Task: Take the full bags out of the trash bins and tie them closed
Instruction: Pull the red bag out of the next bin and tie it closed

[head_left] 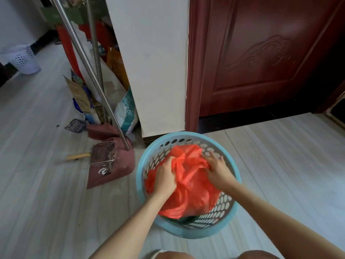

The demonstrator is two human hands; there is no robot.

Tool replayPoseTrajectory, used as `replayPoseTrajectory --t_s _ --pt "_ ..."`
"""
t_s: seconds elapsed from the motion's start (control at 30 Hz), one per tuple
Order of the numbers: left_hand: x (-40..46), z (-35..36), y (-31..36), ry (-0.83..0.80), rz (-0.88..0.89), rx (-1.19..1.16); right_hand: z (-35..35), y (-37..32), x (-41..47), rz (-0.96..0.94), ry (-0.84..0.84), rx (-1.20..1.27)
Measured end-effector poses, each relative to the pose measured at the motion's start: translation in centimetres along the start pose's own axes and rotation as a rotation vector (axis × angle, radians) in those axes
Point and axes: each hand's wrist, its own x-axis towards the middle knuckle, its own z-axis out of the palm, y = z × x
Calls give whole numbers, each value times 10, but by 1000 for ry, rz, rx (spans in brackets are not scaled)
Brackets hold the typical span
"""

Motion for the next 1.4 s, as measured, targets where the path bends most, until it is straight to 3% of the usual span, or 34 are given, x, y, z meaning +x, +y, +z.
replayPoseTrajectory --t_s 0.07,0.13,0.23,0.37,0.53,0.8,0.9,1.0,1.1,1.17,1.27,1.4 --pt "0 3 8 39 44 -20 6 0 1 38 -14 145" --pt "6 -6 10 144 24 78 -2 3 2 165 130 365" --pt "15 -25 -2 147 -23 279 -17 19 5 212 275 339" --pt "11 -31 -3 75 -18 410 -13 20 3 75 199 39" --pt "22 -35 12 -124 -276 94 -18 9 2 -70 -23 48" --pt "38 -48 29 -356 223 242 -9 1 13 -170 -332 47" --pt "44 -52 31 -458 365 345 2 2 19 -243 -325 83" --pt "50 -63 38 -269 369 551 6 3 20 -207 -257 33" --pt "60 -76 39 5 253 730 8 5 20 -94 -173 24" --pt "61 -85 34 55 97 760 9 7 22 -23 -117 125" --pt "55 -95 26 6 -59 606 10 9 28 59 -57 204" --pt "37 -97 4 -187 -224 207 19 13 38 162 -28 106"
